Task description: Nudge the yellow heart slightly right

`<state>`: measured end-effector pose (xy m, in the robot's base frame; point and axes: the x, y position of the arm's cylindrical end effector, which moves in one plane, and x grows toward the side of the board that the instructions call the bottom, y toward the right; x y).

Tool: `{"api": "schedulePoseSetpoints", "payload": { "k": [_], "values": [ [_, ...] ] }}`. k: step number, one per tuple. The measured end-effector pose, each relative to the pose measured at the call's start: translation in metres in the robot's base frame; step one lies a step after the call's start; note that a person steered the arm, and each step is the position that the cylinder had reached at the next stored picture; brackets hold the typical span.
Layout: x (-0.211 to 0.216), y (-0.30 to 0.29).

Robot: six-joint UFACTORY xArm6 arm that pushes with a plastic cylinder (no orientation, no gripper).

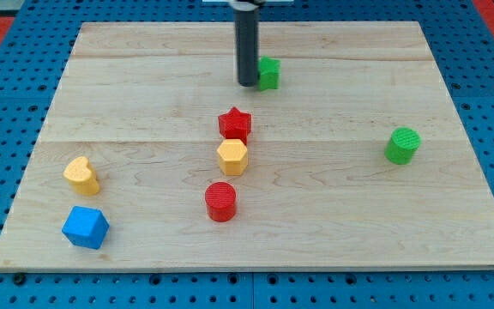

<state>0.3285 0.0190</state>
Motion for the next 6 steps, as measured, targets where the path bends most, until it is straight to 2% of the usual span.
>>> {"api": "schedulePoseSetpoints", "payload": {
  "k": [1,2,3,4,5,6],
  "values": [
    [-0.006,0.057],
    [-0.025,0.001],
    [-0.012,-0.119],
    [0.050,-0.249],
    [0.112,-0.323],
    [0.157,-0.284]
  ]
}}
